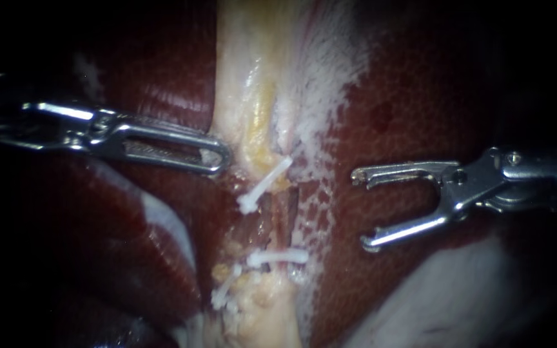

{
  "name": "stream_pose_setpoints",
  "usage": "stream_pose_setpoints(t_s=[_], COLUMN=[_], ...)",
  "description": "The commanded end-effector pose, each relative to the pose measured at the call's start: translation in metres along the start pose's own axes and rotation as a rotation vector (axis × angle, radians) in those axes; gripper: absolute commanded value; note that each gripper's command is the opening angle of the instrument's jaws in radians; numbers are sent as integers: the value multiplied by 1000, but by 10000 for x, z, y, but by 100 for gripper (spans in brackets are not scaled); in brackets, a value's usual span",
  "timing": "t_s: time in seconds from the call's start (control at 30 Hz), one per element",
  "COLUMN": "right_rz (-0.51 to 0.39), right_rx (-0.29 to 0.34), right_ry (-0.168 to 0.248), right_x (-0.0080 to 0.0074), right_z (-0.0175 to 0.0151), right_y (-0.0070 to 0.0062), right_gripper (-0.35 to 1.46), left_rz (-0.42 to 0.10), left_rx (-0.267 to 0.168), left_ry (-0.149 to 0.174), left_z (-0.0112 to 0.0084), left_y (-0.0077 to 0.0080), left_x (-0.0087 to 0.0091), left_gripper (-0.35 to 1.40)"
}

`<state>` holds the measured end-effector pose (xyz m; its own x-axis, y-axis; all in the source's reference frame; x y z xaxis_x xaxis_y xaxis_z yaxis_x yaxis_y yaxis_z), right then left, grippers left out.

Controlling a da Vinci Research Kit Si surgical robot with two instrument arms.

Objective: Going back first clip right tube

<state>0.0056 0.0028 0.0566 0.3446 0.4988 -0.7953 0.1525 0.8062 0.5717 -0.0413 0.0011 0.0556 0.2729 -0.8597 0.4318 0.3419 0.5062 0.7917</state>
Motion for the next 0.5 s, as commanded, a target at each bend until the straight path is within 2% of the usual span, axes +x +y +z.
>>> stream_pose_setpoints(t_s=[0.03, 0.5], right_rz=[0, 1], right_rx=[0, -1], right_ry=[0, 0], right_x=[0, 1], right_z=[0, 2], right_y=[0, 0], right_gripper=[60, 60], left_rz=[0, 0], left_rx=[-1, 0], left_ry=[0, 0], left_z=[0, 0], left_y=[0, -1], left_x=[0, 0], left_gripper=[-35, -35])
